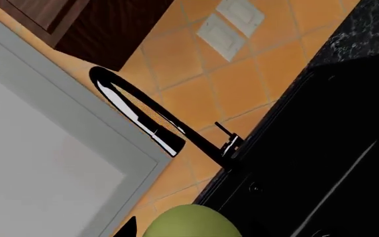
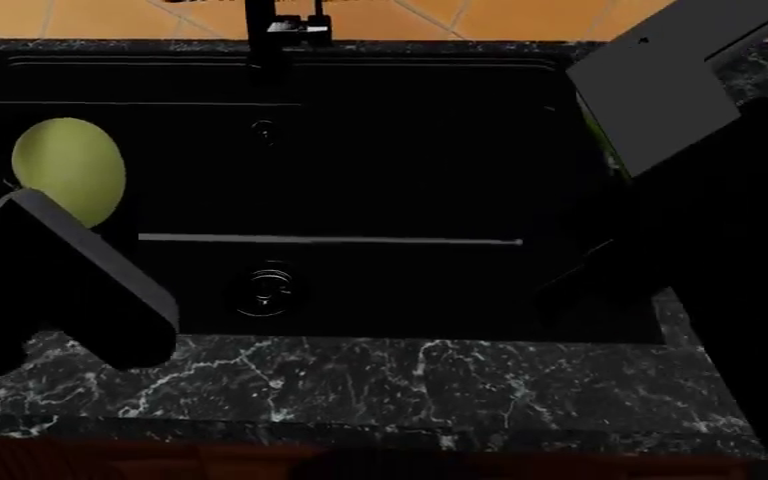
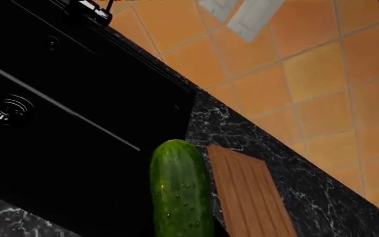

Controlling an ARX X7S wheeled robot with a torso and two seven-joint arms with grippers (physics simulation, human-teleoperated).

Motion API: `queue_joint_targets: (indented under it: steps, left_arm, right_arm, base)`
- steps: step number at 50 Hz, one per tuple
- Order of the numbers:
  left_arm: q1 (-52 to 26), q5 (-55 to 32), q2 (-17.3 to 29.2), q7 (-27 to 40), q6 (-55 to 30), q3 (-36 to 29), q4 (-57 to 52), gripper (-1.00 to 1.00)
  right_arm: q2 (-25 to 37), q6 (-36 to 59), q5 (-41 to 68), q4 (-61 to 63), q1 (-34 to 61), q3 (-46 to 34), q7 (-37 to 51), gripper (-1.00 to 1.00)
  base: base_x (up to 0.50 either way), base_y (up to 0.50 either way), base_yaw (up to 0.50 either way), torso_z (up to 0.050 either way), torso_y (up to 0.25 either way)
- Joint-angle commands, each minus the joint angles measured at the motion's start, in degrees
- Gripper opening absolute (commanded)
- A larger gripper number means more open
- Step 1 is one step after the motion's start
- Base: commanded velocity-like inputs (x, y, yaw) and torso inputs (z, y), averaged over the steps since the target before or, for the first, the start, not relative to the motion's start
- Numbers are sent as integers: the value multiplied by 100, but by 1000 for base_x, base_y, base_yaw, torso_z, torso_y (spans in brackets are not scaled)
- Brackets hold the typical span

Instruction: Pick the vegetables from the sink and place them on the cutting board.

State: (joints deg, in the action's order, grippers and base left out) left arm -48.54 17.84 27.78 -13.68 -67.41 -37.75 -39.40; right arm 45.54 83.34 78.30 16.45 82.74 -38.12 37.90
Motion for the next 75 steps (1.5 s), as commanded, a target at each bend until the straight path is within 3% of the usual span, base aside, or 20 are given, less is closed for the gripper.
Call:
queue_joint_targets:
  steps: [1,16,45,67,75]
  left_arm:
    - [-415,-151,-364,-186,-334,206,68,-100]
    - [-448,-223,-564,-123,-146,264,267,-100]
    - [-483,-239,-560,-119,-3,190,304,-100]
    - [-482,-235,-549,-130,-93,207,205,-100]
    - [-716,-516,-1012,-358,-432,463,239,-100]
  right_arm:
    - [-105,292,112,-31,303,224,297,-100]
    - [-14,-212,-18,225,30,180,391,-100]
    - [98,-54,573,132,228,136,831,-100]
    - [176,-255,529,274,212,-30,628,-100]
    - [125,-337,946,228,171,89,978,-100]
  base:
    - [-43,-500,0,0,0]
    - [-4,-500,0,0,0]
    - [159,-499,0,0,0]
    - [408,-310,0,0,1]
    - [189,-138,0,0,1]
